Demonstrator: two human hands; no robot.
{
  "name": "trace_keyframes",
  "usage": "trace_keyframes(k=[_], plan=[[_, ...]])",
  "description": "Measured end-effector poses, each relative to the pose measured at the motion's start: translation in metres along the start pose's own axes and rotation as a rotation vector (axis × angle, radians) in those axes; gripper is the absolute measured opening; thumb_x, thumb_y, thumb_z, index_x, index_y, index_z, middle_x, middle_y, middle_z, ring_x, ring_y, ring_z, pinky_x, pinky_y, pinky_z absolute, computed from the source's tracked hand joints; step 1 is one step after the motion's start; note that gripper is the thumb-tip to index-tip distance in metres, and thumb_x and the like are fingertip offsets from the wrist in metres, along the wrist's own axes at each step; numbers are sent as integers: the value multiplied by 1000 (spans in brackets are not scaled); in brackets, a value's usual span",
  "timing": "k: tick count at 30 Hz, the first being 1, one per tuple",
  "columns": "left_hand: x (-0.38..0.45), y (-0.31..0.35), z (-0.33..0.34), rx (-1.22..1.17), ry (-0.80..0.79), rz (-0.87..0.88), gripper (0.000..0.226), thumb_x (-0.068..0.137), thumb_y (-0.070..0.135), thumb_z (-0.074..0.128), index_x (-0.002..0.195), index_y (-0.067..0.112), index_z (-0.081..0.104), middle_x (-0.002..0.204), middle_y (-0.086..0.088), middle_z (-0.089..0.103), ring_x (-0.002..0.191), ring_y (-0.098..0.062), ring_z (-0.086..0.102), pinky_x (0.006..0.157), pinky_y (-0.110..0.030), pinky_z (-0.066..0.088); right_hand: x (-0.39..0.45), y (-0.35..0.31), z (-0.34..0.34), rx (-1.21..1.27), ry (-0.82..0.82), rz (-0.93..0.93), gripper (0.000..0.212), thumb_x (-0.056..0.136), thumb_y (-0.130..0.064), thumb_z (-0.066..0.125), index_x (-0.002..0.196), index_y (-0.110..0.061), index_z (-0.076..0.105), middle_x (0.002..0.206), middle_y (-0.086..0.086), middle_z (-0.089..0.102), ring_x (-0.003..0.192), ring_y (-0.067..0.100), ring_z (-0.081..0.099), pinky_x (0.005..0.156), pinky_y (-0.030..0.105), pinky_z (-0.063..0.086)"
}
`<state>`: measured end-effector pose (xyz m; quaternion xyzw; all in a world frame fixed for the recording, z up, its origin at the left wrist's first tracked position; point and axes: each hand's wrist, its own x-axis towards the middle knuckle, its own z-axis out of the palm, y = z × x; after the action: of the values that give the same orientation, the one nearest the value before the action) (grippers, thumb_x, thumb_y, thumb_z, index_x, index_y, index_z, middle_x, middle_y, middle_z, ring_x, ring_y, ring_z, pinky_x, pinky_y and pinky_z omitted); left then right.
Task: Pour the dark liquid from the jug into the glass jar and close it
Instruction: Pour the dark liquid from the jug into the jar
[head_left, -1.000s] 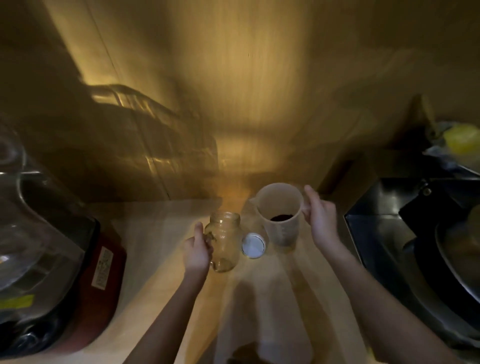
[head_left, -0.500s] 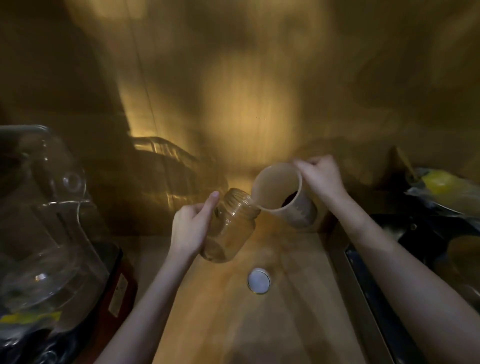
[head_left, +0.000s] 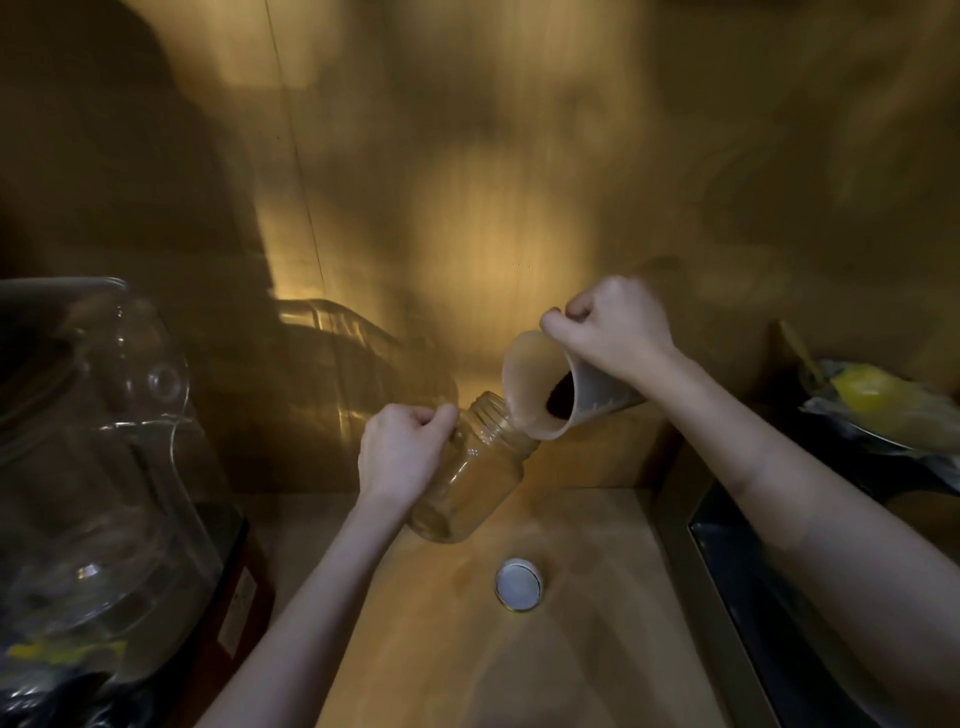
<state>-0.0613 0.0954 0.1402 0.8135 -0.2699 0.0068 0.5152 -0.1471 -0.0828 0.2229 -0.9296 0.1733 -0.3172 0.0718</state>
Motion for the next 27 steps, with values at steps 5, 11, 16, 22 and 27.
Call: trace_keyframes(k=[5, 11, 16, 22, 27], plan=[[-4, -5, 9, -28, 14, -67, 57, 78, 26, 55, 27, 10, 33, 36, 1, 28, 45, -23, 32, 56, -36, 35, -1, -7, 3, -177, 88, -152, 47, 71, -39, 36, 33, -16, 21, 34, 3, 21, 38, 23, 28, 42, 21, 16], [-12, -11, 18, -9, -12, -111, 52, 76, 31, 53, 34, 12, 30, 43, -5, 31, 54, -31, 35, 55, -36, 35, -7, -14, 14, -191, 155, -354, 45, 67, -30, 39, 27, -10, 44, 31, -3, 17, 29, 18, 20, 48, 9, 7], [-15, -16, 22, -52, -12, -142, 50, 79, 27, 52, 36, 15, 30, 44, -3, 30, 49, -24, 32, 56, -34, 32, -6, -18, 15, -202, 185, -385, 44, 68, -27, 41, 26, -11, 42, 31, -5, 15, 29, 16, 17, 52, 8, 4], [-17, -16, 26, -75, -2, -179, 49, 80, 25, 51, 37, 16, 29, 45, -1, 29, 48, -21, 31, 55, -34, 30, -2, -21, 19, -243, 145, -545, 44, 71, -24, 46, 29, -13, 48, 26, -3, 29, 28, 13, 22, 47, 9, 6], [-16, -22, 28, -112, 4, -192, 43, 79, 28, 51, 40, 16, 36, 49, -6, 34, 51, -22, 35, 56, -34, 33, 3, -22, 21, -207, 203, -542, 44, 70, -22, 45, 28, -12, 44, 24, -1, 33, 28, 12, 20, 51, 7, 4]])
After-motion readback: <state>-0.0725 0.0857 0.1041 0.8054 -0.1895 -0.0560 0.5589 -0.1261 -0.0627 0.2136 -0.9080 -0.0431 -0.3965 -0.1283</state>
